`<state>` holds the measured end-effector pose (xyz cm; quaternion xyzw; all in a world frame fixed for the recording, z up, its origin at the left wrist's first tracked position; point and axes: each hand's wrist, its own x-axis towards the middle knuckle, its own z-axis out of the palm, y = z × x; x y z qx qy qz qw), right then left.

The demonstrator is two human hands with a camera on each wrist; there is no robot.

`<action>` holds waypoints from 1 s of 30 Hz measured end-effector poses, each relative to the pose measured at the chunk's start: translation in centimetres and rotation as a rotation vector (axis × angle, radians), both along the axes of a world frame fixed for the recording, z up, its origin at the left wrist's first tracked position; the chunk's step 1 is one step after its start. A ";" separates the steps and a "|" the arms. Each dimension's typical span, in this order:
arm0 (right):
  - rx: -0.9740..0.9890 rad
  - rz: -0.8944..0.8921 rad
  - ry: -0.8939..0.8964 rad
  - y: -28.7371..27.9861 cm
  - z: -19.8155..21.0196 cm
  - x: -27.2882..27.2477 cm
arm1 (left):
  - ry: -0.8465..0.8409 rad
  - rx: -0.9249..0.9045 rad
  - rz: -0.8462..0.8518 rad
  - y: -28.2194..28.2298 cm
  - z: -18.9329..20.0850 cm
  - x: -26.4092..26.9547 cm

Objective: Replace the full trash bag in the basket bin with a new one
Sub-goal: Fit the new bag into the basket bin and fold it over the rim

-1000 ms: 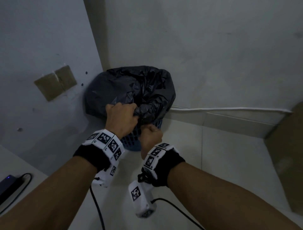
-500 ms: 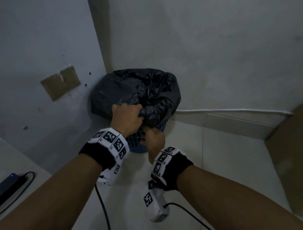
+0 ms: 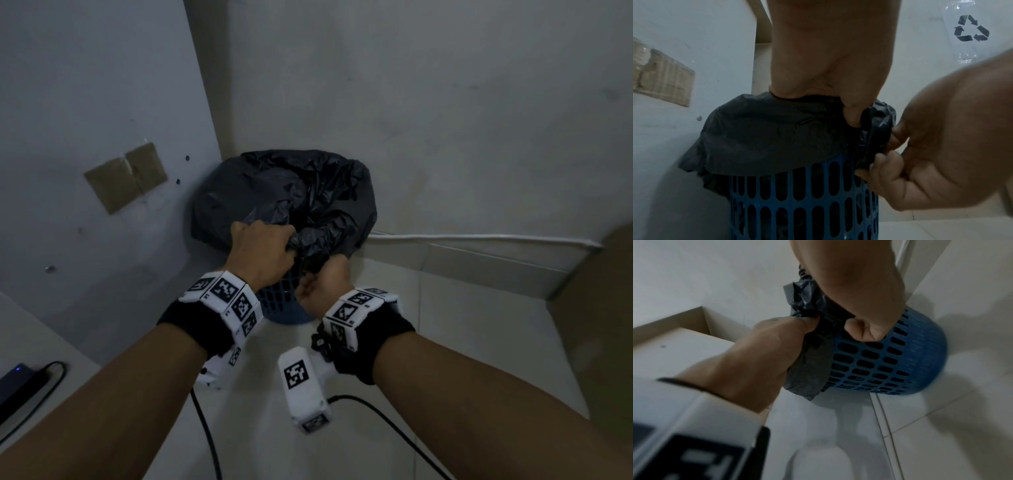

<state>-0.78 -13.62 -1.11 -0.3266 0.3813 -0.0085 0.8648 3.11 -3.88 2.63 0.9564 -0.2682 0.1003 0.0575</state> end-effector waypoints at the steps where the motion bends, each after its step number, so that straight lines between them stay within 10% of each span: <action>1: 0.021 -0.001 0.008 0.1 0.2 0.1 | 0.000 0.009 -0.014 0.1 0.0 0.1; 9: -0.270 0.463 0.072 -3.3 -0.7 -1.7 | 0.014 0.025 -0.062 3.0 -0.4 1.5; 16: -0.194 0.101 -0.154 -7.3 1.8 -1.4 | -0.133 -0.142 -0.083 6.3 -1.6 0.9; 22: -0.035 0.154 -0.198 -6.7 2.1 -0.9 | -0.160 -0.420 -0.241 4.8 -0.4 -1.6; 30: -0.050 0.173 -0.138 -6.8 2.0 -1.1 | -0.215 -0.073 -0.116 -0.8 -2.6 -2.7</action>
